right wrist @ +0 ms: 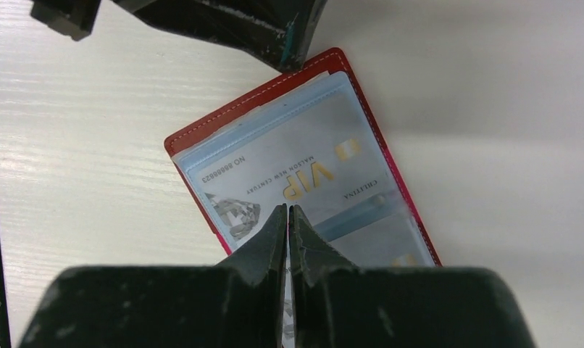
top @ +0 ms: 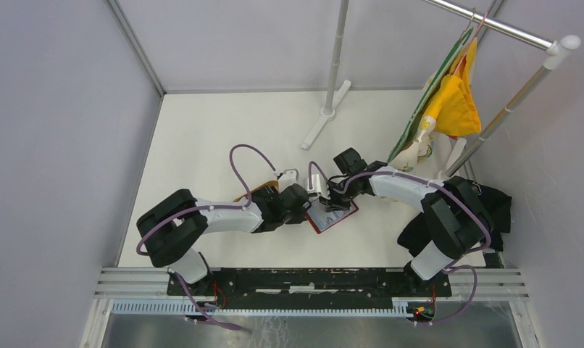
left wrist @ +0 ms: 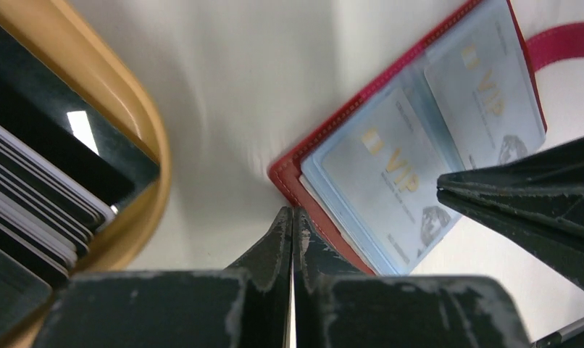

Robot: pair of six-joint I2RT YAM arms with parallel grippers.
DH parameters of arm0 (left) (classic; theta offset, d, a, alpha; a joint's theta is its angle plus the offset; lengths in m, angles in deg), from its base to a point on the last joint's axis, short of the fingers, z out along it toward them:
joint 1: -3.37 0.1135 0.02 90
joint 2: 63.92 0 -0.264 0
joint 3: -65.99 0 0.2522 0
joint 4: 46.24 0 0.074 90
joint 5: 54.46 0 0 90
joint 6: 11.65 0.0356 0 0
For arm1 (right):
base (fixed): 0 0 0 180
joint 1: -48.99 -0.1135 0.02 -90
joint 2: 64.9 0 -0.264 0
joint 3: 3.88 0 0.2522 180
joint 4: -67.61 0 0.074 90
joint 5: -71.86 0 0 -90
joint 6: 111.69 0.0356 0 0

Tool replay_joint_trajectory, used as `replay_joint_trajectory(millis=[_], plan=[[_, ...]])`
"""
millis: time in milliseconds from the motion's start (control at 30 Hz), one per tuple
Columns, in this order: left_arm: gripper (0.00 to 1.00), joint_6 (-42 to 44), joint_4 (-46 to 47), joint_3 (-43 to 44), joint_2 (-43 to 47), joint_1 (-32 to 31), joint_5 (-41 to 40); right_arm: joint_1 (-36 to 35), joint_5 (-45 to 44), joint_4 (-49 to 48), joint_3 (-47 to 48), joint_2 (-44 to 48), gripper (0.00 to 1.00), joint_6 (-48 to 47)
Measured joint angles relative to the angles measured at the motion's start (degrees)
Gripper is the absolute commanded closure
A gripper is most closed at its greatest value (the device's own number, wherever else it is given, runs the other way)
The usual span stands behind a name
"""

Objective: Put the credit cards into the card holder
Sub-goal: Insert the credit card into the card holder.

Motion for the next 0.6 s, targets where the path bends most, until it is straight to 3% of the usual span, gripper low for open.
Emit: replay_joint_trajectory(millis=[433, 600], plan=[[0.98, 4.66, 2.19, 0.57, -0.79, 4.74, 2.36, 1.75, -2.97, 2.62, 3.91, -1.9, 0.92, 1.38], [0.97, 5.99, 1.97, -1.84, 4.66, 4.74, 2.34, 1.95, -2.67, 3.89, 4.46, -4.02, 0.92, 1.81]])
